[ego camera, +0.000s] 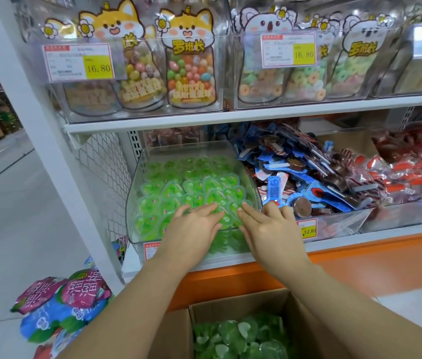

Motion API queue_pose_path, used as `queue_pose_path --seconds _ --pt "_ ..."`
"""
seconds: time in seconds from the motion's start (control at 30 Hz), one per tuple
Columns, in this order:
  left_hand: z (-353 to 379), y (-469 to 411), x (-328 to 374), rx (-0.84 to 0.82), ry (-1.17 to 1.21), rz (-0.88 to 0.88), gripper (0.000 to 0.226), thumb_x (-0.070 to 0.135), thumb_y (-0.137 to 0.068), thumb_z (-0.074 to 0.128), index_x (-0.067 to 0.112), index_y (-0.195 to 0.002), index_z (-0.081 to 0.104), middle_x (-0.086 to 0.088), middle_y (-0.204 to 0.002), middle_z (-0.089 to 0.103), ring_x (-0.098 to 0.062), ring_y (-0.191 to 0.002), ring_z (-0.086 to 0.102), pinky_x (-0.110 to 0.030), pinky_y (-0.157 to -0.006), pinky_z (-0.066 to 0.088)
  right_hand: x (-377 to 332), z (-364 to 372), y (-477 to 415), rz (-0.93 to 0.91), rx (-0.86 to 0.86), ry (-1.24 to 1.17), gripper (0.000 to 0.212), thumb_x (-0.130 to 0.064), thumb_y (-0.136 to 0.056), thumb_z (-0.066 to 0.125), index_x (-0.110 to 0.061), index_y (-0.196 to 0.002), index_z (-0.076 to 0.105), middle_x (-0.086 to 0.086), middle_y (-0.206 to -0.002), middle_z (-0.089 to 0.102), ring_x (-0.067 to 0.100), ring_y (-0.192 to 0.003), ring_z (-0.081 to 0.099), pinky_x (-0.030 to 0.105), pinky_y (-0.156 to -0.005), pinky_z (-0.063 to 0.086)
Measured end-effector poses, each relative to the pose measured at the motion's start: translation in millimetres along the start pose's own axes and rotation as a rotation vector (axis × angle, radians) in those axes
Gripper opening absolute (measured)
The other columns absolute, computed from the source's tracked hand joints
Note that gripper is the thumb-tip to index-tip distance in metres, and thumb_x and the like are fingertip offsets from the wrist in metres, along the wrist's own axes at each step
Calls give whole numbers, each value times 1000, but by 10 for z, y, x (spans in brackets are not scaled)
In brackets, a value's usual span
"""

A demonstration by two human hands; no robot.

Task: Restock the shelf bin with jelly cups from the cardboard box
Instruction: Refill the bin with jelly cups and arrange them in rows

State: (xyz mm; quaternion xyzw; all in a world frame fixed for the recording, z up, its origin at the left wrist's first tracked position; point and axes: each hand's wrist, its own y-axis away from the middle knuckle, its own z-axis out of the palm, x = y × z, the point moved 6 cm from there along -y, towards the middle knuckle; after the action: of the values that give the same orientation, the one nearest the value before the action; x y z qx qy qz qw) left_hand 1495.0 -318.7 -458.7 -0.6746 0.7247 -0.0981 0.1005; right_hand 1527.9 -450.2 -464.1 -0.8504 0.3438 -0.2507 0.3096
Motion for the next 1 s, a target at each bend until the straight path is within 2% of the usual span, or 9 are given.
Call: queue_pose_path --seconds 0.1,0.2,0.37,0.47,0.57,0.67,0.73,0.83,1.0 --pt "6 14 2 29 50 10 42 35 -101 38 27 -142 41 6 -151 34 -11 -138 33 -34 -114 17 -30 -10 33 35 -111 -33 48 -40 -85 39 -15 -114 67 0 -115 68 23 -80 53 34 -68 26" --pt "-67 64 28 164 56 59 33 29 -89 59 17 -119 65 -3 -128 61 -19 -114 61 -41 -99 42 -91 -119 54 58 -110 -102 52 -43 -85 40 -14 -122 62 -1 -122 65 22 -82 55 34 -69 33" --pt "-143 408 177 457 281 116 29 19 -90 46 13 -105 70 0 -100 70 -15 -93 60 -29 -81 43 -245 -353 263 -70 7 -451 25 -25 -88 53 -14 -105 67 -1 -97 67 23 -78 54 35 -67 42" --pt "285 746 389 327 409 55 25 16 -90 47 15 -103 68 3 -97 67 -12 -87 61 -23 -71 48 -206 -58 717 93 -231 -552 20 -24 -87 52 -16 -97 67 -1 -86 67 21 -79 58 31 -65 46" --pt "735 1044 471 34 512 -187 26 23 -98 45 30 -118 59 18 -112 57 0 -92 58 -1 -63 37 -64 477 1421 491 -693 -678 33 -20 -88 59 -19 -121 58 0 -112 63 19 -103 59 30 -87 47" --pt "1199 1175 371 -93 532 -416 34 33 -99 45 39 -132 44 23 -124 51 8 -90 47 4 -61 34 -10 839 1966 686 -1001 -730 61 -19 -86 65 -20 -140 37 5 -131 49 22 -118 51 30 -103 38" --pt "1569 1197 308 -172 625 -559 41 31 -96 50 34 -136 41 15 -133 50 3 -104 50 1 -68 36 -19 1006 2190 795 -1090 -773 73 -21 -85 67 -20 -146 28 8 -135 42 24 -122 47 28 -105 34" --pt "2088 1256 313 -322 718 -695 46 28 -94 54 29 -138 39 5 -142 42 -10 -125 46 -19 -97 38 -44 1251 2451 928 -1142 -822 84 -26 -83 69 -21 -148 16 9 -141 36 27 -130 37 32 -108 30" --pt "2659 1265 357 -366 685 -792 51 25 -92 57 28 -140 38 2 -146 32 -15 -130 41 -26 -105 35 -79 1698 2692 904 -1236 -847 97 -32 -81 70 -30 -150 3 1 -157 15 27 -145 0 44 -118 7"
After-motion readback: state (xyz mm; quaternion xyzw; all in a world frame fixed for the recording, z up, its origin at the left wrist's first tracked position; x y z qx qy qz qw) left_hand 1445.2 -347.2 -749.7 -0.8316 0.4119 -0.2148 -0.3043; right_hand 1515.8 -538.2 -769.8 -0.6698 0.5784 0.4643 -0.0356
